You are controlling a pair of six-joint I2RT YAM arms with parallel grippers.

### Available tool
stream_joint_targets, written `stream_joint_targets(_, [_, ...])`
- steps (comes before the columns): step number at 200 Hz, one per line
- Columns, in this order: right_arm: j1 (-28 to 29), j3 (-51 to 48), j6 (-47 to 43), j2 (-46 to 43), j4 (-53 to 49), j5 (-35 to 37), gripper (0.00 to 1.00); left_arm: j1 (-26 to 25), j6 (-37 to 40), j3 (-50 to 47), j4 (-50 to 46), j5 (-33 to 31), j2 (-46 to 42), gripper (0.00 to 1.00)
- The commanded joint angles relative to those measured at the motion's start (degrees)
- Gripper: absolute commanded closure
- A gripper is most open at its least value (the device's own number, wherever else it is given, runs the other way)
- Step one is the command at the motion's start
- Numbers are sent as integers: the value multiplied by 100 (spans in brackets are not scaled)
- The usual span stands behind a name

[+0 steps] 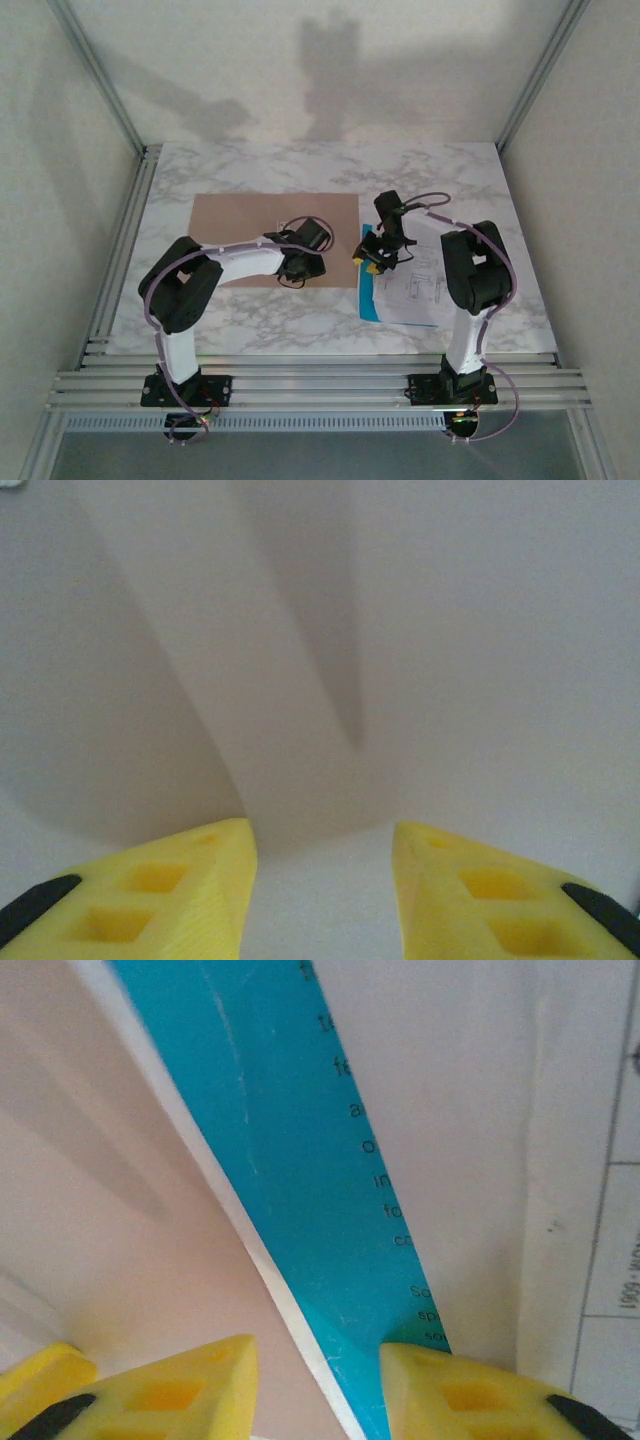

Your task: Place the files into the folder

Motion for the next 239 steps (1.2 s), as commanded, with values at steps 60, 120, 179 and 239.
stream_joint_targets(60, [9, 195, 48, -53, 274, -153, 58, -318, -4, 364, -552, -469, 162, 52])
stream_joint_targets(120, [-757, -687, 246, -1369, -40, 583, 44, 769, 45, 593, -784, -404, -859, 31])
stream_joint_targets(179, [-1713, -2064, 792, -2455, -550, 1299, 37, 2123, 970, 629, -550, 239, -487, 33])
stream_joint_targets(239, [-1894, -2891, 1359, -2878, -598, 1443, 25, 1865, 1211, 602, -261, 480, 218, 36])
